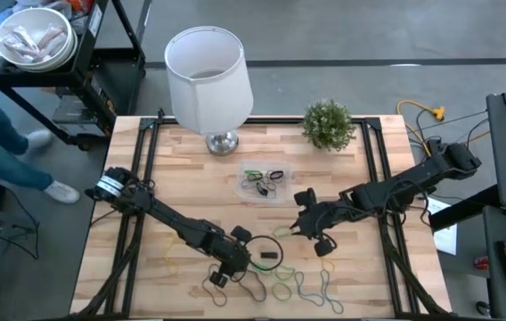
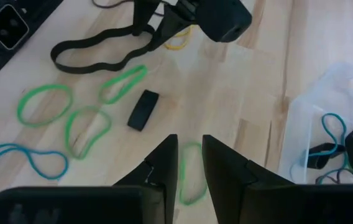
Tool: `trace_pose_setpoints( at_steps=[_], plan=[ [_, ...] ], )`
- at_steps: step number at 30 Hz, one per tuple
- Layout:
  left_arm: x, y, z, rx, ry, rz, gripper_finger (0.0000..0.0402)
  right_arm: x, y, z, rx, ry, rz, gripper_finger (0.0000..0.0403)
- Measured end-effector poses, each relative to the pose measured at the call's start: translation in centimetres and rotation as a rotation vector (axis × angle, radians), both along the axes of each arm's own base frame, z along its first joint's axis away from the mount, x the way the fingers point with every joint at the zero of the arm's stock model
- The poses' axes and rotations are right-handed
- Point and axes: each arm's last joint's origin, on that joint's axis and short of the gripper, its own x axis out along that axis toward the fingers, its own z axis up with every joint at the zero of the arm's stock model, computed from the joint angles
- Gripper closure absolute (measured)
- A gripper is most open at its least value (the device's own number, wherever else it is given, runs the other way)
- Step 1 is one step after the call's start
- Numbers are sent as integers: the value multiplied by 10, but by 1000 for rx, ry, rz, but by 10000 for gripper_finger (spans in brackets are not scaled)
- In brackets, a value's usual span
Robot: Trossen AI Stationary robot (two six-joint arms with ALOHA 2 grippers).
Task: Pick and place rubber bands into bin
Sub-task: Put the black rubber band into the transparent bin
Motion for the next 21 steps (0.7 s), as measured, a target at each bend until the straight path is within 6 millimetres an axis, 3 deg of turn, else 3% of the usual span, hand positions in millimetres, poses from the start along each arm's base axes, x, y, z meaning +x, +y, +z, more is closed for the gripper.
trace_pose_setpoints(
  at_steps=[12, 18, 21],
  plan=[
    [3, 1, -16, -48, 64, -11, 267, -1, -1, 0, -1, 1, -2, 335],
    [4, 2, -13, -59, 55, -12, 272, -1, -1, 0, -1, 1, -2, 335],
    [4, 2, -10, -44, 38, -36, 295, -1, -1, 0, -1, 1, -2, 335]
  ],
)
